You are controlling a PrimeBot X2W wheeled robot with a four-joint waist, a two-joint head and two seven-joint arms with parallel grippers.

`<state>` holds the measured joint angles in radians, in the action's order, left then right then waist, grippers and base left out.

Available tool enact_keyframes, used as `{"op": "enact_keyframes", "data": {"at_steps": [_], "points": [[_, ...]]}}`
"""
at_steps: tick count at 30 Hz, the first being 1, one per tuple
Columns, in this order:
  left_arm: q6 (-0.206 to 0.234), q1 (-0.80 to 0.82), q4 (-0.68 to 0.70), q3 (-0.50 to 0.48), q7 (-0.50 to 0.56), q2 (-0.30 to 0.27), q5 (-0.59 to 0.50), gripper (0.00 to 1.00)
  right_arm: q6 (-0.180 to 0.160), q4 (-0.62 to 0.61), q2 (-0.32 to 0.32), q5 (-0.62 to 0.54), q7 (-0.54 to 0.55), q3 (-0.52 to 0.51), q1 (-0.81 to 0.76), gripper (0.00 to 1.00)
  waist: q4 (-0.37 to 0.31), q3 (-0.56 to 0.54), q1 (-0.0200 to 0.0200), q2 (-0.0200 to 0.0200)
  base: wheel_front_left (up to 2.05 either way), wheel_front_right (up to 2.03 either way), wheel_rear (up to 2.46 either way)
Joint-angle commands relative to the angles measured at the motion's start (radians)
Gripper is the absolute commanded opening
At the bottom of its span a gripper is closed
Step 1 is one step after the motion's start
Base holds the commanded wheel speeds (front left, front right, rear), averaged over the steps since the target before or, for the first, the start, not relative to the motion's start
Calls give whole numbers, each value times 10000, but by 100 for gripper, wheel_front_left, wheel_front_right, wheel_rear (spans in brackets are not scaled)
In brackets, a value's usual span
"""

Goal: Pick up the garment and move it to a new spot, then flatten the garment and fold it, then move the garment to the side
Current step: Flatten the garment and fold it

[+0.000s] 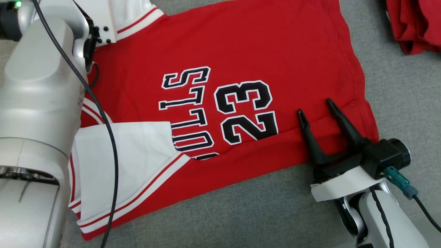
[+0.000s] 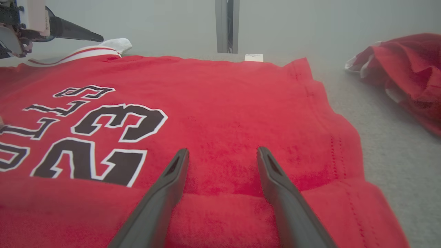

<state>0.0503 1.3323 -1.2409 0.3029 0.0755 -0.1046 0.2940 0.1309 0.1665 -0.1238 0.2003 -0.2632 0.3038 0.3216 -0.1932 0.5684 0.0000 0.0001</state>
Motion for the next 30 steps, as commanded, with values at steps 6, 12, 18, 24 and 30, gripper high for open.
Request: {"op": "enact_keyframes", "data": {"at_steps": [6, 12, 18, 24, 30], "points": [[321, 562, -286, 222, 609, -294, -206, 100, -2, 65, 24, 34, -17, 180, -38, 100, -274, 277, 0, -1, 0, 0, 0], [661, 646, -408, 385, 991, -507, -310, 100, -2, 167, -23, 59, -9, 479, -215, 100, -456, 205, 0, -1, 0, 0, 0], [585, 599, -454, 424, 1343, -666, -179, 100, -2, 199, -122, 98, -9, 650, -165, 100, -673, 174, 0, -1, 0, 0, 0], [642, 502, -484, 506, 1723, -898, -129, 79, -2, 101, -93, 100, -9, 713, -40, 100, -911, 241, 0, -1, 0, 0, 0], [565, 508, -524, 590, 1689, -967, -101, 0, -2, 55, -81, 54, -9, 635, -100, 100, -909, 327, 0, -1, 0, 0, 0]]}}
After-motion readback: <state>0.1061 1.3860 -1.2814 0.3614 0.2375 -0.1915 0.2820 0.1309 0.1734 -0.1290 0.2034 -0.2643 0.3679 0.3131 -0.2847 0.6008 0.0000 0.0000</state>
